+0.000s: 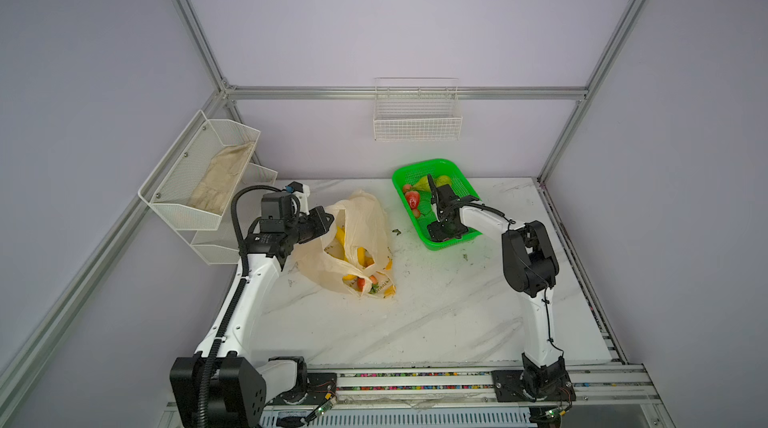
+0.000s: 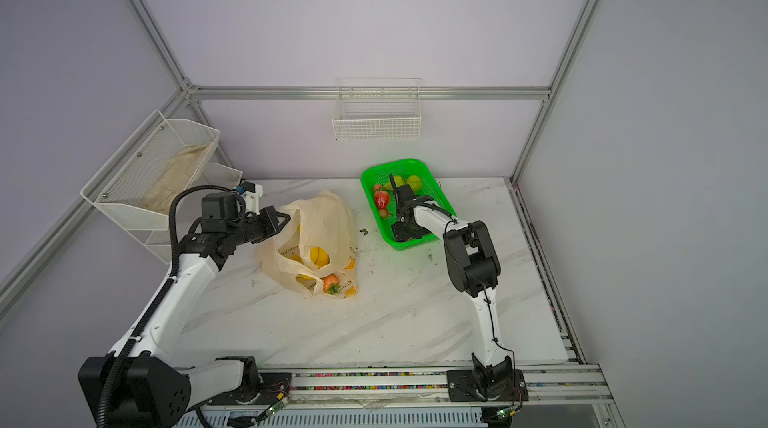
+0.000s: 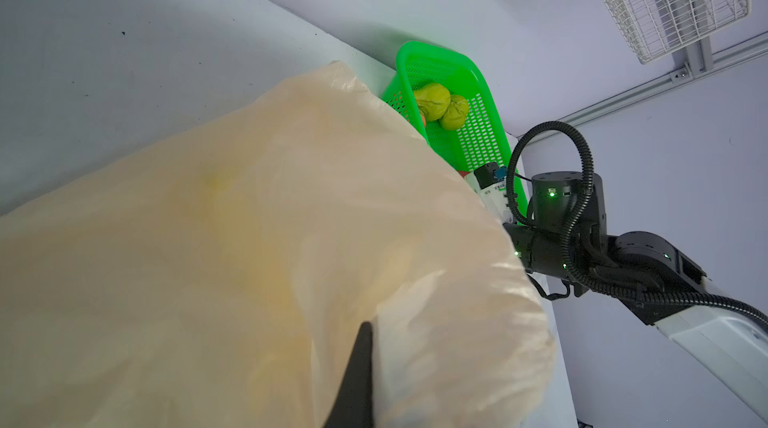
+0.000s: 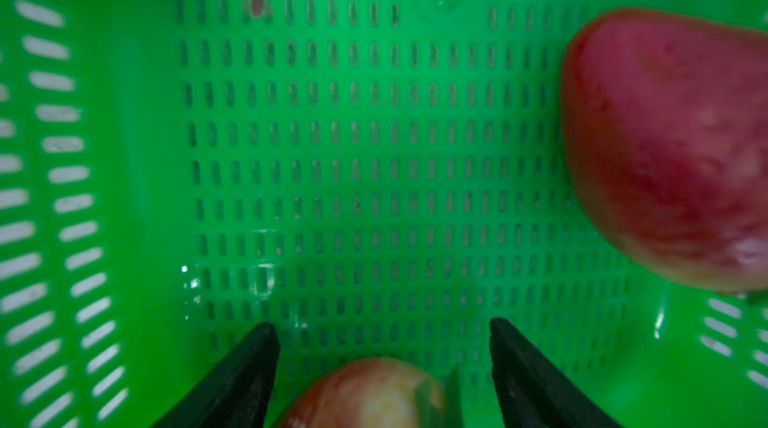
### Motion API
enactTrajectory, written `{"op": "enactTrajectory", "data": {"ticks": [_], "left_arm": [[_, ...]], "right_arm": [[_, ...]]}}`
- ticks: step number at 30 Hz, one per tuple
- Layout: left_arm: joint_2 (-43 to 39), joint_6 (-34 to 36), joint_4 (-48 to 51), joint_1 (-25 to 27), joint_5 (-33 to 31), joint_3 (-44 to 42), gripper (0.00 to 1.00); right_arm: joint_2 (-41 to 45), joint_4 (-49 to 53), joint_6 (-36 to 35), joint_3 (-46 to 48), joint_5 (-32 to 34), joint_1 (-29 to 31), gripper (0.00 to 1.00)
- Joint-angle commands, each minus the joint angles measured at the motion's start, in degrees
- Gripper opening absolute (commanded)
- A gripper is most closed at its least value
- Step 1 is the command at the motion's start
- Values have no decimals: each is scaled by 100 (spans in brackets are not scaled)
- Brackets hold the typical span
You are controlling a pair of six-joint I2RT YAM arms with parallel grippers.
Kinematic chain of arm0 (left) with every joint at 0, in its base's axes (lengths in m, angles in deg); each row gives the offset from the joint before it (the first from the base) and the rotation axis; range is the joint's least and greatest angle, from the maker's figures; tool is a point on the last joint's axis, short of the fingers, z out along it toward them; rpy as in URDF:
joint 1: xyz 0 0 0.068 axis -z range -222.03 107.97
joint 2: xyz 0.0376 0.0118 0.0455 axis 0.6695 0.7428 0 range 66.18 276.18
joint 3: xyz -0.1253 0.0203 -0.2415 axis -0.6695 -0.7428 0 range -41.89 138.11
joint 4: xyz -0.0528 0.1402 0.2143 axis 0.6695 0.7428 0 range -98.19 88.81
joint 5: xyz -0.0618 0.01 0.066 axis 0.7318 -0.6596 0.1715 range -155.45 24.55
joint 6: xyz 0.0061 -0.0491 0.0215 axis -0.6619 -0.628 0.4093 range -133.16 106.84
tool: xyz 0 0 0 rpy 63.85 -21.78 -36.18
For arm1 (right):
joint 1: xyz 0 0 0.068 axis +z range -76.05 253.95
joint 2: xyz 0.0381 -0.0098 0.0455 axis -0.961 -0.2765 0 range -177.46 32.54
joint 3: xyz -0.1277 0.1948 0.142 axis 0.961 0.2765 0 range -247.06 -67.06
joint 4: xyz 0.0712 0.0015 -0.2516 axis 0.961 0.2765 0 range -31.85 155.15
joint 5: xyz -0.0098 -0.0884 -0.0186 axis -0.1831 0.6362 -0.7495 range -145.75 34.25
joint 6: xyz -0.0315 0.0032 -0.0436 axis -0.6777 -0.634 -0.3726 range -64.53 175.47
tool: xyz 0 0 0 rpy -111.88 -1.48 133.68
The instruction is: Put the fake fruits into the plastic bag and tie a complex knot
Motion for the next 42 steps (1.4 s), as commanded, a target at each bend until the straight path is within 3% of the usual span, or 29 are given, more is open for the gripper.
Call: {"op": "enactTrajectory", "data": {"ticks": [1,6,10,20,24,27,30,35,42], "left_arm": [[-73,64,-242,-28,48,-152,0],[-82,73,-242,-28,45,-167,0],[-76,73,-245,-29,48,-175,0],[-67,64,-248,-32,97,-177,0],[-55,47,-249,-28,118,-172,0],[-43,38,-266,-24,140,-172,0],[-17,33,-282,-21,136,-172,0],[-25,37,-289,-20,117,-193,0],[-17,63,-300,-19,131,-199,0]], "right_arm": [[-188,233,-144,-171,-38,13,76],[-149,141,-201,-198,-72,6,57],[277,-57,-192,-122,-52,6,51],[1943,-863,11,839,-776,-21,47],[2779,-1334,220,1736,-1542,61,46],[3085,-1522,421,2178,-1073,163,51],[2690,-1187,359,1774,-406,168,61],[2117,-1297,374,1506,-428,175,76],[1102,-1272,436,998,-146,174,82]]}}
